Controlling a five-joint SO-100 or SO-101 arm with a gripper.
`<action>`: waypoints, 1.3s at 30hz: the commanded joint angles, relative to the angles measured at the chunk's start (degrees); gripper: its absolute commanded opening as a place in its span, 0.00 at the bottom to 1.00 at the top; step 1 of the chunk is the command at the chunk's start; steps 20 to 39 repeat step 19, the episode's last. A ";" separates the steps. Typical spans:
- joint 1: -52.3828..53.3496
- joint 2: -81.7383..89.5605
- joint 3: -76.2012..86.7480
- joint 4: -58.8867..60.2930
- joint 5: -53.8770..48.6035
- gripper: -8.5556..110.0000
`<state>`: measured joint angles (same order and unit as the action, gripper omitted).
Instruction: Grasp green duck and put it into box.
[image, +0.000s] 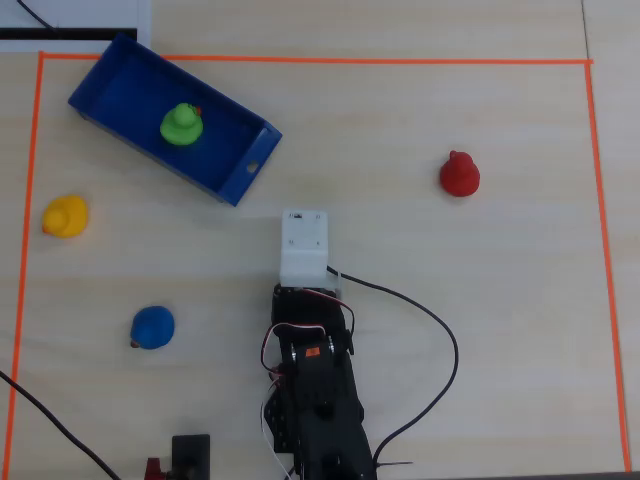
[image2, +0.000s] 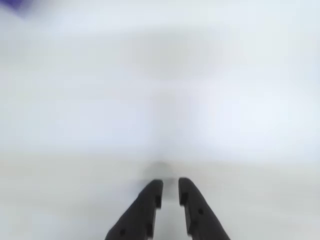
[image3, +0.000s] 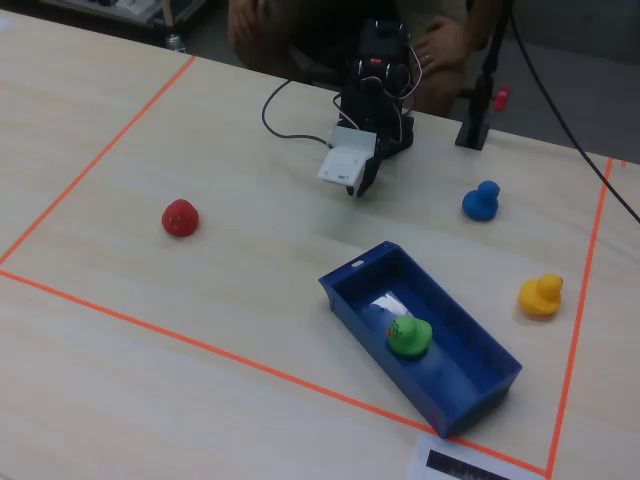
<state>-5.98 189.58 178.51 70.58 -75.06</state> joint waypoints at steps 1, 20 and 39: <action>1.32 0.09 -0.35 4.57 0.00 0.07; 1.76 0.09 -0.26 4.66 0.09 0.08; 1.76 0.09 -0.26 4.66 0.09 0.08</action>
